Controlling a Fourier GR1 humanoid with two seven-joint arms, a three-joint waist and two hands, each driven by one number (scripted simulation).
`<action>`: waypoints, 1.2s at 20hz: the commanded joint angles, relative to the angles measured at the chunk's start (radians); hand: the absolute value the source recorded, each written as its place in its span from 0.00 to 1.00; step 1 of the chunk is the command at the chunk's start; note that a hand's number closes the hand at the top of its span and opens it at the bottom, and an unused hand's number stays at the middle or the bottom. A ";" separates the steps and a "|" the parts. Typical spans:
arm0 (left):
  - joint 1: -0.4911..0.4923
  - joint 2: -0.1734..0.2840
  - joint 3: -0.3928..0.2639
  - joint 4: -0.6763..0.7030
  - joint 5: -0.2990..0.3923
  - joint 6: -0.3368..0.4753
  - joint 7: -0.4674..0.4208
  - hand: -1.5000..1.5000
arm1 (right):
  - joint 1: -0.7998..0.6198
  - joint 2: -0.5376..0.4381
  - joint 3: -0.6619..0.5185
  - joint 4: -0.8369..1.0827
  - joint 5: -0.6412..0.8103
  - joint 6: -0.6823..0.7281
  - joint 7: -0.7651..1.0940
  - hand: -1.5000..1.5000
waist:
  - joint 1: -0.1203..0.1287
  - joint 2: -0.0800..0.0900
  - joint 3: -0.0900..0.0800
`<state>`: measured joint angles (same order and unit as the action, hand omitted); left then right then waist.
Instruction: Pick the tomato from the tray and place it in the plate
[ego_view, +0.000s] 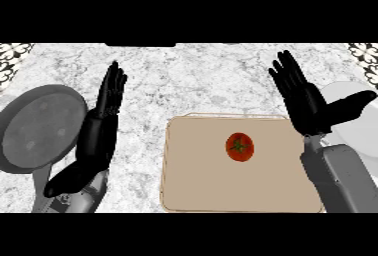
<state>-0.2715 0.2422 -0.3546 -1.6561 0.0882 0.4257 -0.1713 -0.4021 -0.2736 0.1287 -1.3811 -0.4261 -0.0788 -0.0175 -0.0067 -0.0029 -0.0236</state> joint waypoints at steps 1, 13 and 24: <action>0.031 0.021 0.048 0.006 0.038 -0.034 0.055 0.50 | 0.042 -0.011 0.023 -0.055 0.085 -0.038 -0.029 1.00 | 0.005 0.001 0.023; 0.167 0.181 0.169 0.181 0.184 -0.149 0.290 0.50 | 0.378 -0.058 0.074 -0.174 0.553 -0.495 -0.360 0.00 | -0.026 -0.002 0.025; 0.111 0.132 0.179 0.266 0.156 -0.191 0.274 0.50 | 0.532 -0.188 0.274 -0.353 1.035 -0.488 0.082 0.00 | -0.004 0.001 0.021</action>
<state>-0.1513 0.4042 -0.1680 -1.4148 0.2646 0.2301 0.1177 0.1037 -0.4328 0.3588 -1.6541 0.4533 -0.5804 -0.1141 -0.0143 -0.0020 -0.0018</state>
